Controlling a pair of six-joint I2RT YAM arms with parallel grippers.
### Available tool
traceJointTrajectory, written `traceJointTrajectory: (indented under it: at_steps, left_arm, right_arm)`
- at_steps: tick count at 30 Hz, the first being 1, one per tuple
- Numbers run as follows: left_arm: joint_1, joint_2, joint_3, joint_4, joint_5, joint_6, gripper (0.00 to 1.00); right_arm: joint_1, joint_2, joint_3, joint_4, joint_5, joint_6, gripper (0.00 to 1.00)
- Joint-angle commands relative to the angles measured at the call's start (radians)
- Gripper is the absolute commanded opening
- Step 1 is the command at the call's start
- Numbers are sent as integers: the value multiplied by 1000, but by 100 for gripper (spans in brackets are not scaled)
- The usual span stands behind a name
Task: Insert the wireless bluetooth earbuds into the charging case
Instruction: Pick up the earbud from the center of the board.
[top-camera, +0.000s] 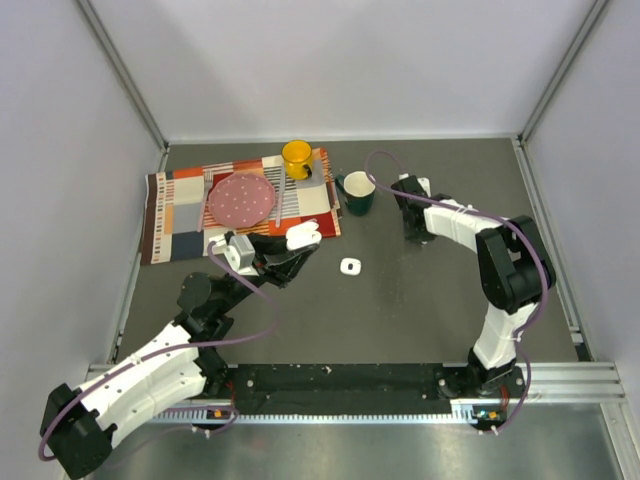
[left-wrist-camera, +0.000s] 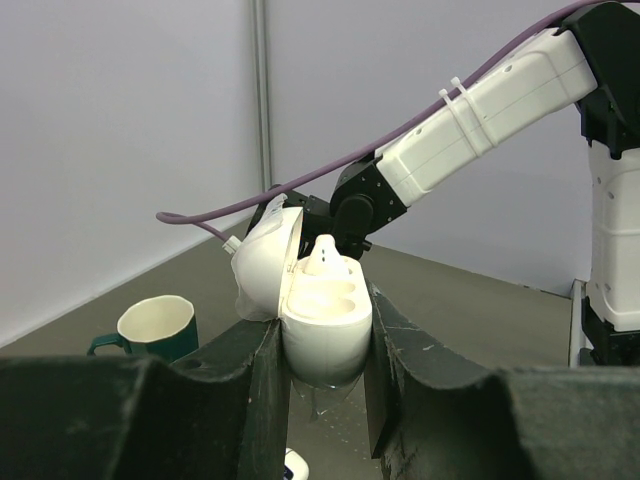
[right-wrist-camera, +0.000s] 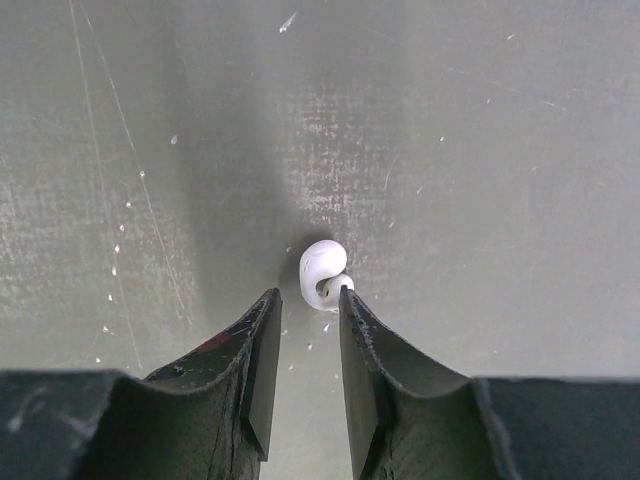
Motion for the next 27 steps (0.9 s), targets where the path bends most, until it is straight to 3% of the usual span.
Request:
traceJointTrajectory:
  at_steps: [1,10,13,20,27]
  left_arm:
    - [2,2,13,35,-5,-6,0]
    - [4,2,8,34,-11,-6,0]
    - [2,0,8,32,-11,-4,0]
    - [2,-3,5,12,-2,19,0]
    - [4,18,-21,40,-8,103,0]
  right_arm:
    - [2,31,37,30,36,-12,29]
    - [2,35,42,31,44,-15,13]
    - [2,29,45,30,42,-14,1]
    - [1,-80,56,-45,-24,87,0]
    - [2,-304,48,-124,-320,317,0]
